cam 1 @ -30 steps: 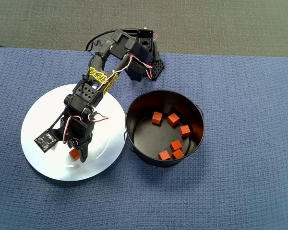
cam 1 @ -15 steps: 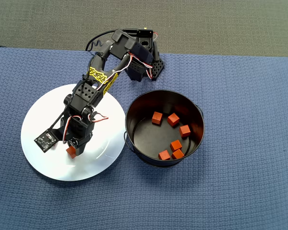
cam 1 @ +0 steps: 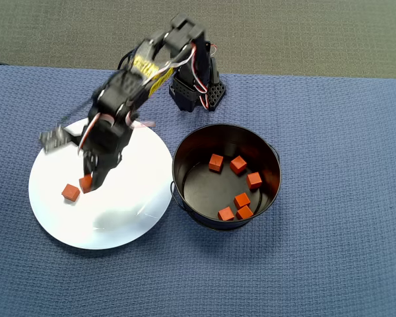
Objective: Pick up the red cubes from the white plate and place them in the black recipient
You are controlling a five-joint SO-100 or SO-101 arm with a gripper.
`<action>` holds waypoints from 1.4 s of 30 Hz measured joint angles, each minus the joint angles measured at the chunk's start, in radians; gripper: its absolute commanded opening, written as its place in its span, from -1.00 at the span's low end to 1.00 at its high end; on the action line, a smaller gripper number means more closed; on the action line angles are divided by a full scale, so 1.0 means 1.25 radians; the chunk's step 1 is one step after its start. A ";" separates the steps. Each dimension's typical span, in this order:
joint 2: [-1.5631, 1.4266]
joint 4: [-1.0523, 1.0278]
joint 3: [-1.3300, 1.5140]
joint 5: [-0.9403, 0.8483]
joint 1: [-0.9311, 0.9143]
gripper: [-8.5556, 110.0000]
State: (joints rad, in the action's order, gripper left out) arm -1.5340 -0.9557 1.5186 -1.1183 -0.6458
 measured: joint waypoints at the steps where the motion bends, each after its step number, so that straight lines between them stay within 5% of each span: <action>1: -0.043 0.000 0.013 0.044 0.000 -0.86; 7: -0.252 -0.108 0.036 0.302 0.091 -0.86; 16: -0.379 -0.264 0.144 0.455 0.552 -0.83; 18: -0.393 -0.260 0.178 0.485 0.634 -0.24; 21: -0.395 -0.255 0.198 0.495 0.676 -0.09; 31: -0.313 -0.254 0.096 0.325 0.318 -0.20; 42: -0.006 -0.043 0.043 -0.310 -0.133 -0.36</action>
State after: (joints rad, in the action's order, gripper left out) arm -1.5417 -1.0094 1.5723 -1.5064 -0.8115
